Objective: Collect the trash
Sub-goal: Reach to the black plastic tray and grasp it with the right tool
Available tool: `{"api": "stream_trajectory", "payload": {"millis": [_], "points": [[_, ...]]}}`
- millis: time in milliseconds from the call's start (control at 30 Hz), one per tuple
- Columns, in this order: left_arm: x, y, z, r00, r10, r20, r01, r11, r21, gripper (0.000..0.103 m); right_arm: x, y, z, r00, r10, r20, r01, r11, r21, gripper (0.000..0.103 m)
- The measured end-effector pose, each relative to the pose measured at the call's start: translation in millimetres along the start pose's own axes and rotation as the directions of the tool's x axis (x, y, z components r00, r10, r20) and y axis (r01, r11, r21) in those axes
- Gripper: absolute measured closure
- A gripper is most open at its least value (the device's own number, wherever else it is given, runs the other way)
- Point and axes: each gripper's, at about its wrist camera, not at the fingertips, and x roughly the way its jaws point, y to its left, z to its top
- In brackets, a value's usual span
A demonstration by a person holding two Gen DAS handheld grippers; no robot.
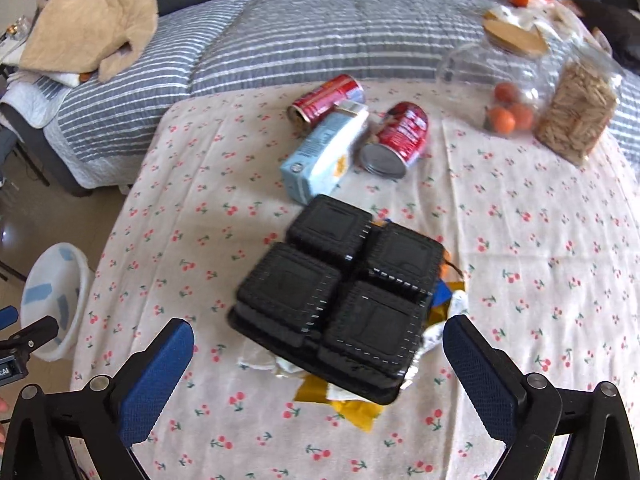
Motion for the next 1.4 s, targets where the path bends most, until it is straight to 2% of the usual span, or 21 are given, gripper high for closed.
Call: {"api": "stream_trajectory", "payload": {"millis": [200,400,533,700,833,1033,1167,1200,1300,1400], "points": [[11.7,-32.0,17.3,1.0,-0.024,0.001,0.024,1.0,0.015,0.0,10.7,-46.2,2.8,1.0,0.008,-0.03,-0.004,0.991,0.137,0.001],[18.3,-49.9,24.4,0.999,-0.033,-0.001,0.033,0.999,0.031,0.0,24.6,-62.7,4.5,0.996,0.067,-0.063,-0.054,0.979,0.198,0.001],[23.1,-44.8,23.4,1.0,-0.016,-0.016,0.016,1.0,0.023,0.0,31.4,-54.7,5.9,0.99,0.11,-0.084,-0.092,0.977,0.194,0.001],[23.1,-26.1,20.6,1.0,0.018,-0.015,-0.018,1.0,0.0,0.0,30.2,-38.1,18.6,0.995,0.085,-0.057,-0.072,0.977,0.203,0.001],[21.7,-12.0,16.3,1.0,0.019,-0.021,-0.02,1.0,-0.015,0.0,33.5,-27.1,22.5,0.996,0.076,-0.055,-0.063,0.977,0.205,0.001],[17.6,1.6,14.0,1.0,0.02,-0.014,-0.02,0.999,-0.03,0.0,43.3,-44.5,18.3,0.993,0.092,-0.071,-0.068,0.956,0.284,0.001],[16.6,2.2,12.7,1.0,0.014,-0.015,-0.014,0.999,-0.033,0.0,52.6,-57.9,15.0,0.987,0.135,-0.092,-0.098,0.94,0.327,0.018],[16.3,1.4,12.5,1.0,0.011,-0.015,-0.012,0.999,-0.032,0.0,57.6,-59.6,13.0,0.981,0.158,-0.108,-0.114,0.934,0.337,0.02],[14.4,-1.2,11.5,1.0,0.007,-0.012,-0.007,1.0,-0.026,0.0,71.9,-61.8,6.7,0.957,0.248,-0.147,-0.179,0.911,0.371,0.038],[12.3,-3.8,10.7,1.0,0.005,-0.008,-0.005,1.0,-0.023,0.0,66.3,-58.2,8.3,0.963,0.239,-0.128,-0.183,0.921,0.343,0.042]]}}
